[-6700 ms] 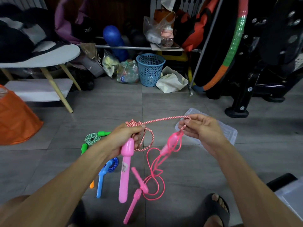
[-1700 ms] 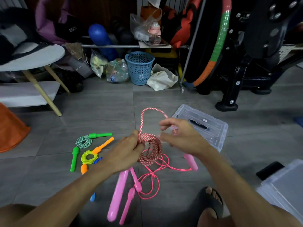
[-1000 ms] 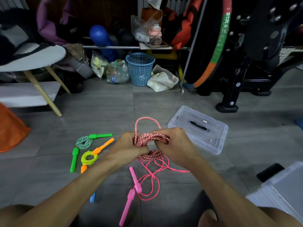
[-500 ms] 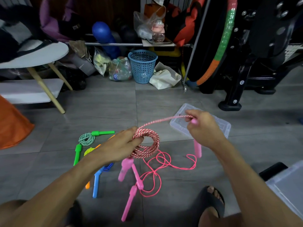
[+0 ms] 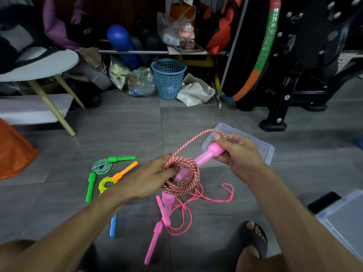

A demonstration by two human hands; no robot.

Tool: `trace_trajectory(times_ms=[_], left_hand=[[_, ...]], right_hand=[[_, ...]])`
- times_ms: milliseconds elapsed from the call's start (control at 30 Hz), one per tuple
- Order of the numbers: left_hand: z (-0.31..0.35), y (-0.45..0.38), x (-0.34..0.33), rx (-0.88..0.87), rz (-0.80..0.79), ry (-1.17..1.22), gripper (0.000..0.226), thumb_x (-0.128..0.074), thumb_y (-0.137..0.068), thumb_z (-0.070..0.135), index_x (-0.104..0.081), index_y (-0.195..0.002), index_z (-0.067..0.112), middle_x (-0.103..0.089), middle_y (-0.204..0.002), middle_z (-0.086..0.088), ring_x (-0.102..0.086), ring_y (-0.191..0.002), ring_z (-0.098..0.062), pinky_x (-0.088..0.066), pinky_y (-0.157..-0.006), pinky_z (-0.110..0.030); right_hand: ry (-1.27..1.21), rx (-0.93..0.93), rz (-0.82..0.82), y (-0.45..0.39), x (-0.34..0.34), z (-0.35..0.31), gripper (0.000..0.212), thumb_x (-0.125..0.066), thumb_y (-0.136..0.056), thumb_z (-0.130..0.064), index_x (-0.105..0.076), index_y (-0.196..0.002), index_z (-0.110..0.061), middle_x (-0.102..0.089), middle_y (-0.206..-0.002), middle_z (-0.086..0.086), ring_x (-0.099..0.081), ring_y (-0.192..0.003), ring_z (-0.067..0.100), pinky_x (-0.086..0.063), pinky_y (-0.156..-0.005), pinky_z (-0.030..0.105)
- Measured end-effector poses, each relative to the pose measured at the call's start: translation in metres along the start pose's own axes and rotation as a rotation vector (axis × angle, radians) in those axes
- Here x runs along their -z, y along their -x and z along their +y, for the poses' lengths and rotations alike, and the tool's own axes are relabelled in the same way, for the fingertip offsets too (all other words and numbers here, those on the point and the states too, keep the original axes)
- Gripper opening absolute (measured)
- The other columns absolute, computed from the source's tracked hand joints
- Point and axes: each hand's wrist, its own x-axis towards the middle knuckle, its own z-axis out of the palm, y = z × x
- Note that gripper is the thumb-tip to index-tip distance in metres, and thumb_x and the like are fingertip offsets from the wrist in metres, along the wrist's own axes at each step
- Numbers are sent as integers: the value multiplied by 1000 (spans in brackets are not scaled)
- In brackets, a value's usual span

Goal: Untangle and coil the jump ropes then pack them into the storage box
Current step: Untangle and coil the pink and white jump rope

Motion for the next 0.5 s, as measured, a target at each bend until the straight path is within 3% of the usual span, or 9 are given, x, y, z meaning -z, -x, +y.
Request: trace_trajectory(times_ms=[133,200,367,500], left_hand=[[1,-3,-8,-9,62,123,28,-47,-86,39,-62,-102,22,-69,-98,5,-62,-93,-12,-50,-89,-34],[2,-5,-12,-4,122,163,26,-47,-86,32,-63,-103,22,-70,-97,6,-61,-89,-8,-51,-86,-30],[-5,-9,-10,10,262,150,26,-45,-86,23,-65,-102,21,-69,-104,8,-62,-98,-7,-47,-91,-28],[-9,-15,-15,61,375,203,21,-47,-86,22,-63,-99,17,-68,-98,3,-60,-91,-9,-47,-86,-26]], right_hand=[[-68,-84,-218,14,-21,19,8,-61,-86,-11,-60,-81,-5,-66,-70,9,-64,-57,14,-56,-55,25],[-63,-77,-349,23,-33,26,16,-54,-92,-11,-61,-79,-5,-64,-70,9,-60,-59,14,-52,-58,26],[-69,-241,-447,21,-40,29,31,-39,-95,-25,-66,-93,-12,-66,-85,1,-56,-79,15,-40,-80,32],[294,-169,-511,22,-37,37,37,-36,-93,-55,-68,-99,-39,-59,-111,-29,-47,-112,-5,-29,-101,26]])
